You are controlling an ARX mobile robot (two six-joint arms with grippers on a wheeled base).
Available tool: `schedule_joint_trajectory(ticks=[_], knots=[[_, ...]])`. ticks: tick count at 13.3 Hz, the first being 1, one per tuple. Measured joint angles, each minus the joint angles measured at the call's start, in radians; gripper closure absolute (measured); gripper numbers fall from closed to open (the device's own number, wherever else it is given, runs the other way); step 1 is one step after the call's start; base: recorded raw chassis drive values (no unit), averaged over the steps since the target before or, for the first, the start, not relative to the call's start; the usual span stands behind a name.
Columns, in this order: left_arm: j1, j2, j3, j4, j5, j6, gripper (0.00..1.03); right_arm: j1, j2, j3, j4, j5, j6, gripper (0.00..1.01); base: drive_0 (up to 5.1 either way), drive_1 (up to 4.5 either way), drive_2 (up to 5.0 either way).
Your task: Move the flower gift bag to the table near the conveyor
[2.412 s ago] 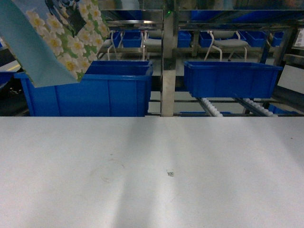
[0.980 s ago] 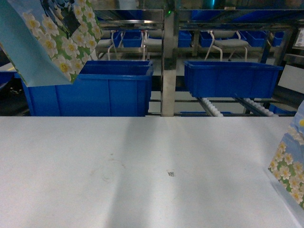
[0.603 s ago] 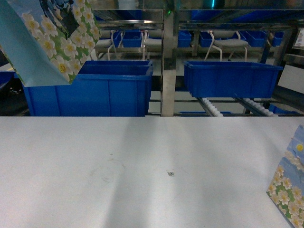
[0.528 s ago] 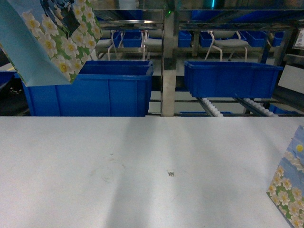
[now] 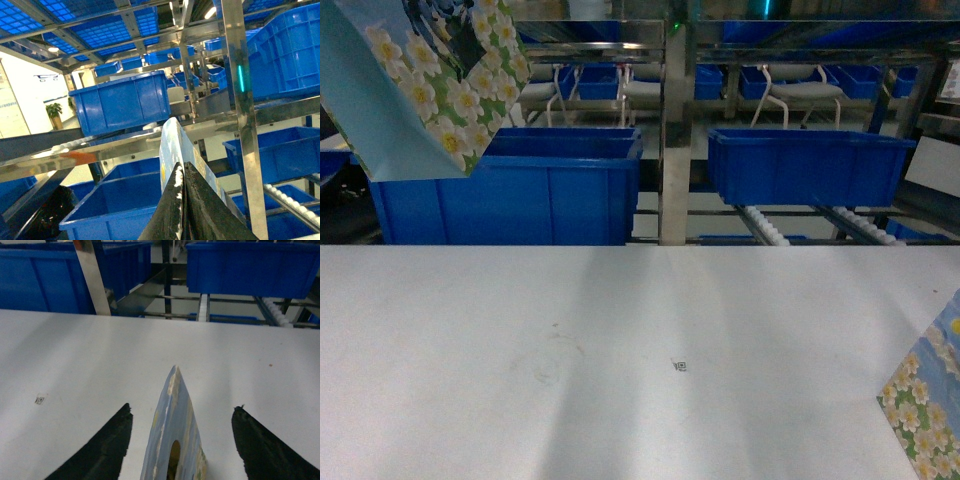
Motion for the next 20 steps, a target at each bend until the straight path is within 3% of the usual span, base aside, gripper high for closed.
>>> schedule_joint_trajectory(ticks=[2, 3, 4, 7, 8, 14, 18, 20], knots=[[0.000, 0.000, 0.000, 0.000, 0.000, 0.000, 1.01, 0.000, -0.045, -0.016, 0.003, 0.016, 0.005, 0.22, 0.0, 0.00, 0.0], [0.000, 0.000, 0.000, 0.000, 0.000, 0.000, 1.01, 0.010, -0.095, -0.034, 0.008, 0.031, 0.019, 0.05, 0.0, 0.00, 0.0], [0.000, 0.000, 0.000, 0.000, 0.000, 0.000, 1.01, 0.049, -0.198, -0.060, 0.013, 0.075, 0.031, 0.04, 0.0, 0.00, 0.0], [0.000, 0.000, 0.000, 0.000, 0.000, 0.000, 1.01, 0.106, -0.380, -0.095, -0.059, 0.142, 0.034, 0.03, 0.0, 0.00, 0.0], [0.000, 0.000, 0.000, 0.000, 0.000, 0.000, 1.01, 0.112, -0.611, -0.121, -0.209, 0.192, 0.037, 0.03, 0.0, 0.00, 0.0], [0.000, 0.000, 0.000, 0.000, 0.000, 0.000, 1.01, 0.103, -1.081, -0.140, -0.628, 0.194, 0.077, 0.03, 0.0, 0.00, 0.0], [0.000, 0.000, 0.000, 0.000, 0.000, 0.000, 1.01, -0.011, -1.380, -0.138, -0.975, 0.099, 0.094, 0.03, 0.0, 0.00, 0.0], [0.000, 0.000, 0.000, 0.000, 0.000, 0.000, 1.01, -0.038, -1.439, -0.135, -1.032, 0.084, 0.089, 0.03, 0.0, 0.00, 0.0]])
